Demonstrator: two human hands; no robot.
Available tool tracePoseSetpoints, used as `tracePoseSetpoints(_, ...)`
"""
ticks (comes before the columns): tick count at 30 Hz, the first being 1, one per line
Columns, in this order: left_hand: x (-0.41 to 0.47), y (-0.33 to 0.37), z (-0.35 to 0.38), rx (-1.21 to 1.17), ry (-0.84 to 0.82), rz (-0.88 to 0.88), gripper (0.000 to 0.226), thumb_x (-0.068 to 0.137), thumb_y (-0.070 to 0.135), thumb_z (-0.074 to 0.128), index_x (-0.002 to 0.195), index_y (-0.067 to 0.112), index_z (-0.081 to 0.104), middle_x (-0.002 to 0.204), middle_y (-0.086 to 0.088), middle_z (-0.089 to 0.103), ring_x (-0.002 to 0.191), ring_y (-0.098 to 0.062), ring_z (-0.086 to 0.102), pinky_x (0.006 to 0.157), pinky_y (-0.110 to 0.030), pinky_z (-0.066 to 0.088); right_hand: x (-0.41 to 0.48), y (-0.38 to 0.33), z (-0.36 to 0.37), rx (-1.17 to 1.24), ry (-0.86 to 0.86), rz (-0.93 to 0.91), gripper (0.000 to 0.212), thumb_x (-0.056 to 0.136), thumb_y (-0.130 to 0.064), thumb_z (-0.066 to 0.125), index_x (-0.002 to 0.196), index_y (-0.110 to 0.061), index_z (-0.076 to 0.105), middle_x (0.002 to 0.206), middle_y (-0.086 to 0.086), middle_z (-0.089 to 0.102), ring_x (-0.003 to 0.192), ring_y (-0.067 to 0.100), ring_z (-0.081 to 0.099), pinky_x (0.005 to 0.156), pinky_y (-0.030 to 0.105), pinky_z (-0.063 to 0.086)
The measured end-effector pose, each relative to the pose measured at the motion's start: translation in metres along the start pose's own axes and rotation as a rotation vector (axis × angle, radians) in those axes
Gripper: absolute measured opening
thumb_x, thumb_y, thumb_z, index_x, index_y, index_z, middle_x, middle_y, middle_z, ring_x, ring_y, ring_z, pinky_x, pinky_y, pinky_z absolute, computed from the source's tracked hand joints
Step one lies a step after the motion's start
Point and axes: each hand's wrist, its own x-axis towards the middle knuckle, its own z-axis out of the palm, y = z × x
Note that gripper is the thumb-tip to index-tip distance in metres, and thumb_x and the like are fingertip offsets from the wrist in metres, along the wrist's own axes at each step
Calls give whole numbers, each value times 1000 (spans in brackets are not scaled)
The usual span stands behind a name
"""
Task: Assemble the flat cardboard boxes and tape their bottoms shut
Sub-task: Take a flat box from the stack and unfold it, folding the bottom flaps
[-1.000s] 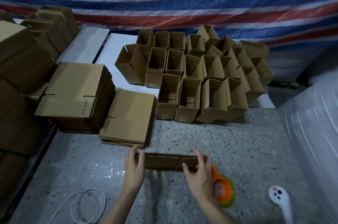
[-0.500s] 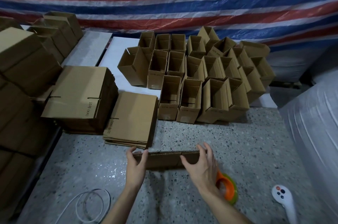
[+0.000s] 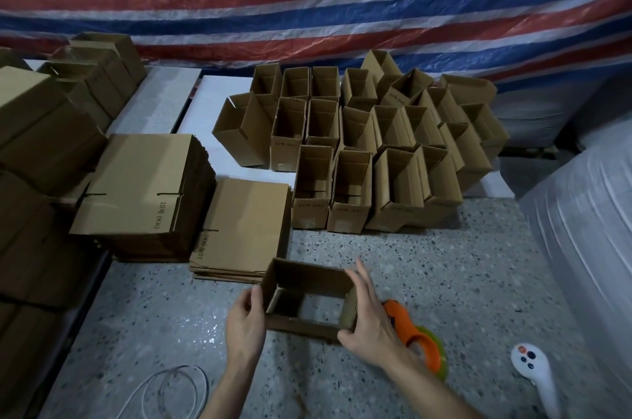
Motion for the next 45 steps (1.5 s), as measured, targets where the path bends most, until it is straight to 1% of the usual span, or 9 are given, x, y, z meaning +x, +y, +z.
tracePoseSetpoints(2, -1, 2, 3, 29, -17, -4, 25, 105, 37, 44, 111, 23, 65, 99, 3, 69, 94, -13, 64, 80, -33, 52, -8, 4, -1, 23, -83, -42, 118, 69, 3, 64, 157, -39, -3, 161, -23, -26, 151, 0, -8, 107, 1, 27)
tracePoseSetpoints(8, -9, -13, 5, 84, -91, -112, 17, 103, 37, 51, 113, 24, 57, 106, 0, 66, 88, -10, 63, 82, -31, 53, -21, 4, 9, 279, -24, 46, 108, 65, 6, 53, 155, -30, 3, 165, -16, -10, 151, 0, -10, 122, 20, -5)
tracePoseSetpoints(12, -9, -26, -4, -27, -142, -179, 23, 99, 39, 59, 110, 19, 65, 100, -8, 72, 92, -22, 69, 90, -44, 56, -25, 3, 14, 619, 78, 83, 94, 64, -1, 52, 152, -23, 24, 162, -14, 23, 149, -2, 18, 119, 15, 16)
tracePoseSetpoints(18, -11, -22, -11, -227, -201, -260, 27, 100, 40, 57, 113, 19, 66, 107, -8, 70, 97, -26, 69, 83, -38, 56, -15, 15, 11, 807, 247, 316, 30, 94, -24, 57, 123, -30, 64, 131, -15, 65, 127, 3, 55, 98, 16, 44)
tracePoseSetpoints(21, -10, -27, -16, -276, -248, -314, 24, 94, 39, 65, 108, 20, 70, 107, -9, 72, 88, -30, 74, 80, -41, 58, -17, 23, 11, 801, 247, 388, 36, 99, -15, 55, 120, -41, 69, 129, -19, 65, 124, -3, 55, 99, 21, 40)
tracePoseSetpoints(26, -1, -33, -27, -290, -319, -391, 30, 87, 44, 72, 109, 24, 72, 108, -4, 74, 89, -29, 76, 77, -39, 60, -15, 25, 2, 857, 160, 428, 47, 75, -43, 73, 122, -39, 69, 131, -14, 65, 124, 2, 58, 104, 30, 40)
tracePoseSetpoints(35, 5, -33, -40, -264, -435, -386, 38, 80, 51, 72, 112, 30, 73, 107, 2, 76, 91, -23, 76, 77, -37, 60, -5, 18, -16, 708, 109, 473, 20, 82, -10, 79, 76, -24, 65, 109, 8, 70, 91, 10, 70, 81, 30, 50)
tracePoseSetpoints(40, -4, -31, -37, -267, -446, -375, 29, 79, 45, 72, 102, 27, 76, 105, -1, 76, 93, -29, 74, 80, -39, 60, 4, 8, 4, 386, 93, 478, 18, 79, -18, 83, 75, -21, 66, 127, 1, 54, 124, 16, 45, 112, 38, 32)
tracePoseSetpoints(45, -7, -34, -34, -278, -377, -353, 22, 92, 38, 66, 106, 23, 73, 100, 2, 76, 104, -24, 69, 83, -37, 55, 14, 1, -1, 305, 39, 476, 14, 81, -21, 82, 81, -20, 69, 123, 0, 51, 119, 16, 47, 105, 31, 33)
